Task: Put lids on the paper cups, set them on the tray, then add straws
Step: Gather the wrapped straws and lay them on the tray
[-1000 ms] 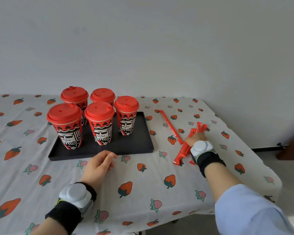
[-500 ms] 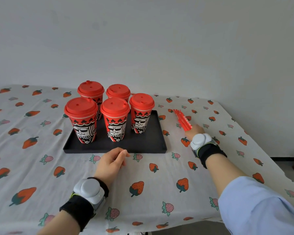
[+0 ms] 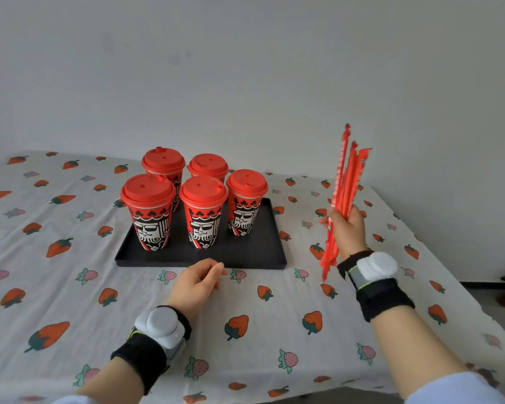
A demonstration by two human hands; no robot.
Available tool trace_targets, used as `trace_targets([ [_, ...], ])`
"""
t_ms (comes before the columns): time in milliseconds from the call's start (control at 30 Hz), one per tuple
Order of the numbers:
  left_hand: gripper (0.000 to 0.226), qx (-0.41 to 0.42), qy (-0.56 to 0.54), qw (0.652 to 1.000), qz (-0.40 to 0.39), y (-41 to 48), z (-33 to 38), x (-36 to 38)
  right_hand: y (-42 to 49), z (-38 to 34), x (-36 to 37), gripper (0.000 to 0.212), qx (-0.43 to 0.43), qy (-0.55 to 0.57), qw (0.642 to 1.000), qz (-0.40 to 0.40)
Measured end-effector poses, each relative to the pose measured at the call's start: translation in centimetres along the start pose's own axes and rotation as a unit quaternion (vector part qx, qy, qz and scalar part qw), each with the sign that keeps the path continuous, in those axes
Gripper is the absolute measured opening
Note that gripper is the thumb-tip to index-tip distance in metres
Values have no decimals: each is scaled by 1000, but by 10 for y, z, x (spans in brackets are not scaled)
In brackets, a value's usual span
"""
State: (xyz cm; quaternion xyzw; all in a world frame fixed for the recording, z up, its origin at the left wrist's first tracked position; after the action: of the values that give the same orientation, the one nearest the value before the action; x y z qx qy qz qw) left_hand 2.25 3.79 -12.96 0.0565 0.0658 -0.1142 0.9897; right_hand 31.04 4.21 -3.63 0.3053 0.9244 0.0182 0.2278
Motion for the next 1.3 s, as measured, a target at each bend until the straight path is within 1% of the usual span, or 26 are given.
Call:
trace_targets([
  [67,27,1,3,1000,2,-1,1,-1,-25,-14,-2,12,-9,113,993,-13],
  [100,27,3,1,1000,2,-1,0,-1,-36,-18,0,13,-22,141,990,-18],
  [167,27,7,0,1000,3,-1,0,-1,-57,-23,9,13,-49,150,987,-26],
  [233,27,8,1,1000,2,-3,0,-1,-76,-21,21,17,-59,145,987,-39],
  [367,27,1,7,1000,-1,-3,1,-1,-102,-6,45,25,-48,117,990,-57],
  [500,25,5,5,1000,0,-2,1,-2,-116,20,60,23,6,55,995,-80],
  [567,24,-3,-36,999,-3,-2,5,-1,-119,29,64,26,21,31,995,-95],
  [667,23,-64,-171,983,-24,2,15,-6,-118,35,67,30,9,-5,994,-108],
  [767,30,-99,-196,974,-61,8,31,-13,-118,36,70,22,-8,-22,992,-120],
  [833,32,-77,-210,972,-70,11,49,-13,-121,36,73,23,-22,-35,991,-129],
  [900,36,-20,-246,966,-79,14,75,-4,-121,36,73,28,-30,-40,990,-132],
  [967,43,43,-283,953,-98,16,102,10,-121,34,73,27,-44,-51,989,-129],
  [1033,53,76,-277,950,-119,16,122,28,-122,34,73,25,-75,-87,986,-122],
  [1067,58,84,-257,955,-119,16,128,38,-123,33,73,29,-87,-112,982,-124],
  [1133,68,104,-202,971,-78,18,132,51,-125,32,75,40,-87,-157,974,-135],
  [1200,71,113,-184,976,-26,22,133,56,-127,31,74,40,-91,-191,967,-144],
  [1267,70,96,-187,978,11,27,133,54,-131,28,72,38,-100,-223,954,-172],
  [1300,63,84,-202,976,17,31,132,51,-133,27,70,40,-103,-238,947,-189],
])
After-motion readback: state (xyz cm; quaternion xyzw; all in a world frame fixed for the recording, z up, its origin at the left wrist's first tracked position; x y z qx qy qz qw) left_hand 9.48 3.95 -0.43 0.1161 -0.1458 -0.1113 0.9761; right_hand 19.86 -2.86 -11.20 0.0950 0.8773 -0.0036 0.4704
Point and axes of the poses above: each hand's wrist, its own y-axis towards the middle knuckle, its own x-axis out of the palm, z = x × y, the point moved 1 cm from there along y, towards the middle knuckle, and after that the axes turned 13 degrees about -y, right-handed, at the moved point
